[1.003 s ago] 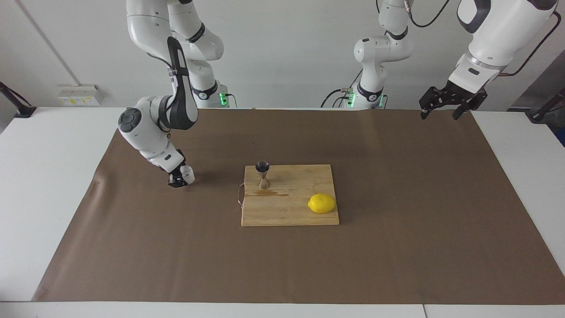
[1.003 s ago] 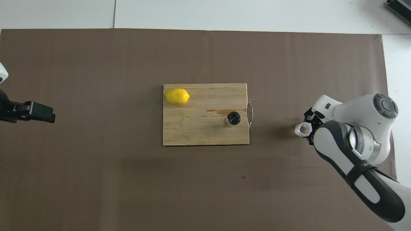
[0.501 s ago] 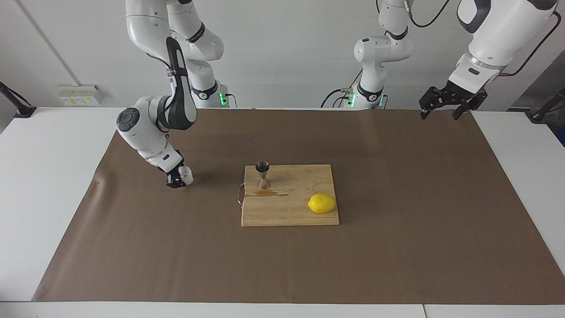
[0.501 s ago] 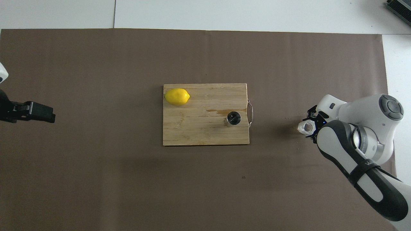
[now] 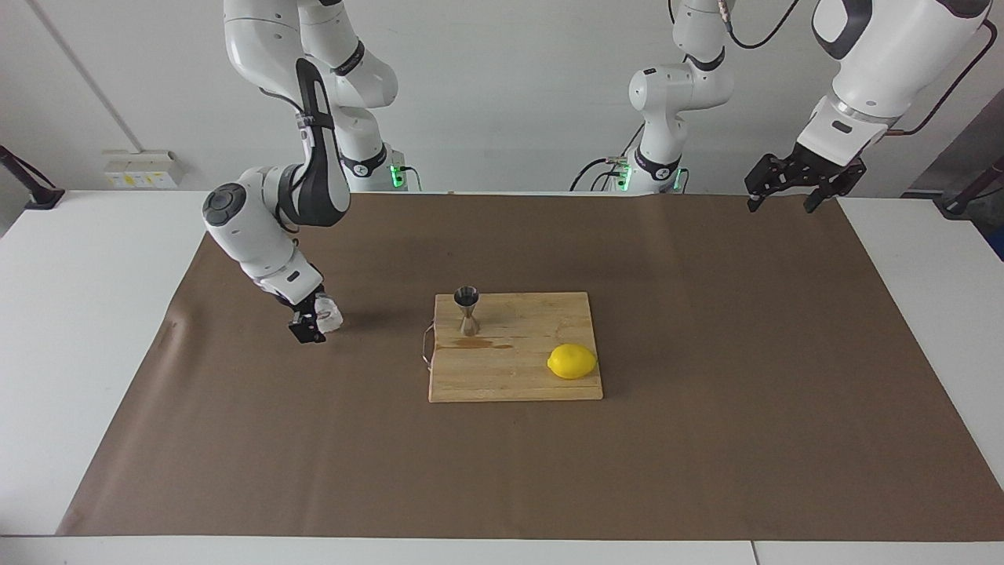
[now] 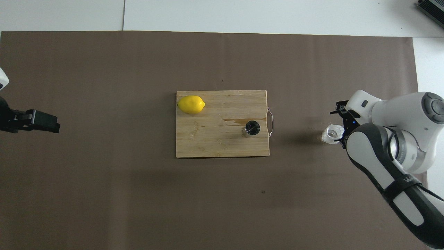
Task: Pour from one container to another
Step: 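Open the right gripper and withdraw it from the white cup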
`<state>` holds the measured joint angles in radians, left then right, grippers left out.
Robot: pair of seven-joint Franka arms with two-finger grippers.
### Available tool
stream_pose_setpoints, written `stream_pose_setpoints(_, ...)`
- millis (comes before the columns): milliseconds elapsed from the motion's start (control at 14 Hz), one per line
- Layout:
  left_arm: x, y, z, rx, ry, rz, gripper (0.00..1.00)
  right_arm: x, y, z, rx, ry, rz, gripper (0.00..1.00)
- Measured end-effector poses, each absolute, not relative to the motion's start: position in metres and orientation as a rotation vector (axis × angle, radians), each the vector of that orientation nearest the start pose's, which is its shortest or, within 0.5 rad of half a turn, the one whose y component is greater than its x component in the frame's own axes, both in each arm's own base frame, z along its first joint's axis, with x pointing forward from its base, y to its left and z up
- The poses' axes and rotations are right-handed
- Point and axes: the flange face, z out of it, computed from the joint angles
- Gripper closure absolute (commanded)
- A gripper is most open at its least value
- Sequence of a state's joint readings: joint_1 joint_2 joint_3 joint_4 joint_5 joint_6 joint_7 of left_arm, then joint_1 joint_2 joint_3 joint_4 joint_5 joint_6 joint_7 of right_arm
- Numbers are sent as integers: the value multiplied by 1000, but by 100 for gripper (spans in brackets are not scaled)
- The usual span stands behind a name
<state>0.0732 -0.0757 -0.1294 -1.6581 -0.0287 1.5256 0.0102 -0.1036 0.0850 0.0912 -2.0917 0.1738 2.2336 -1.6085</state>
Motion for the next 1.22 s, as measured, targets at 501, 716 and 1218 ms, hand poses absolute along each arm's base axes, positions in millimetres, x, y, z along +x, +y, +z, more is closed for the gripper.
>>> stream_pose_setpoints(501, 524, -35, 620, -3156, 104, 91, 0, 585, 42, 472, -2753, -1464, -187, 0)
stream_pose_setpoints(716, 524, -35, 620, -3156, 104, 91, 0, 578, 52, 500, -2952, -994, -197, 0)
stream_pose_setpoints(1218, 524, -35, 620, -3156, 104, 91, 0, 552, 51, 540, -3133, -161, -145, 0)
